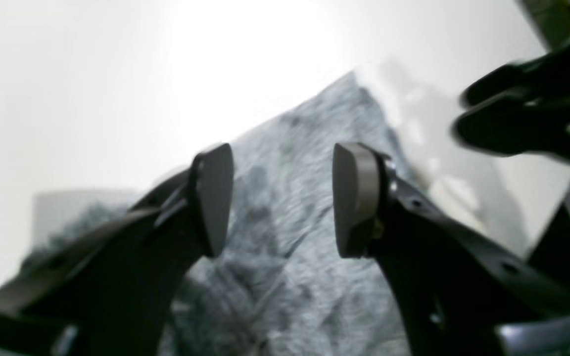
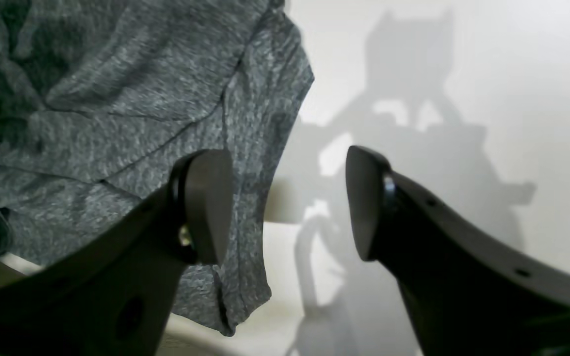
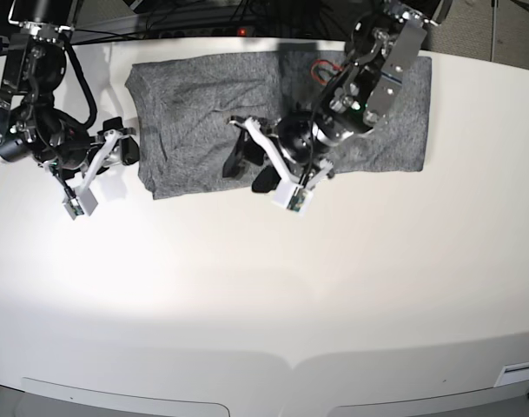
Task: Fold the T-shirt properly
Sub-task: 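Grasp the shirt end with the left gripper and fold it toward the middle, then grasp the opposite shirt end with the right gripper and fold it over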
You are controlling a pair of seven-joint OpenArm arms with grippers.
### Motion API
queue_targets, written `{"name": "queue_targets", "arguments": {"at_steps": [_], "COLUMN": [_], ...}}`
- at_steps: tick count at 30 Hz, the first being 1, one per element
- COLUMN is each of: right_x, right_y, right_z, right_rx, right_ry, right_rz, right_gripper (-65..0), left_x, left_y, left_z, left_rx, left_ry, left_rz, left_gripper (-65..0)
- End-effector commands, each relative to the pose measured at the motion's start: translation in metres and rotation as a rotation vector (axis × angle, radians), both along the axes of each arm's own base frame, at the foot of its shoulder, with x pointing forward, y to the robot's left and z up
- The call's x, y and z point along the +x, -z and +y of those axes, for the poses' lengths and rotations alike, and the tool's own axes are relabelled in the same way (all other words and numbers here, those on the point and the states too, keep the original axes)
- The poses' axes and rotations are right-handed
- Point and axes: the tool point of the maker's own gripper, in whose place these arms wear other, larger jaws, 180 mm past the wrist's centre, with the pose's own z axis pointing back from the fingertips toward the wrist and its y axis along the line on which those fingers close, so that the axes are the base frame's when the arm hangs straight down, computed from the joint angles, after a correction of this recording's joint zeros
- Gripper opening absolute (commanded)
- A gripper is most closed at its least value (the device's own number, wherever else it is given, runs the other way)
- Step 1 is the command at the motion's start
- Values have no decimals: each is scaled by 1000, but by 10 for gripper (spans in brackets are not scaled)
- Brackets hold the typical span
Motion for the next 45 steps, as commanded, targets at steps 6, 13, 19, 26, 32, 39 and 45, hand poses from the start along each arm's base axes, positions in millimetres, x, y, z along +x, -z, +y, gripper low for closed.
{"name": "queue_targets", "arguments": {"at_steps": [6, 13, 19, 26, 32, 39, 45], "right_x": [-6, -25, -42, -58, -71, -74, -77], "right_y": [-22, -19, -9, 27, 44, 54, 57], "right_z": [0, -30, -37, -60, -57, -32, 1], "right_rx": [77, 4, 10, 76, 151, 213, 322], "right_ry": [-72, -56, -48, 60, 89, 81, 52], "right_rz": [39, 99, 157, 281, 337, 346, 352], "right_gripper": [-288, -288, -288, -288, -288, -288, -288], "left_x": [1, 2, -12, -34, -53, -73, -74], "left_y": [-69, -42, -23, -11, 34, 65, 67], "left_z": [18, 110, 197, 278, 308, 308, 309], "left_rx": [75, 221, 310, 438, 444, 435, 438], "left_ry": [19, -184, -343, -483, -513, -455, -454], "left_rz": [-225, -161, -105, -72, 41, 131, 141], "left_gripper": [-335, -335, -335, -350, -371, -371, -371]}}
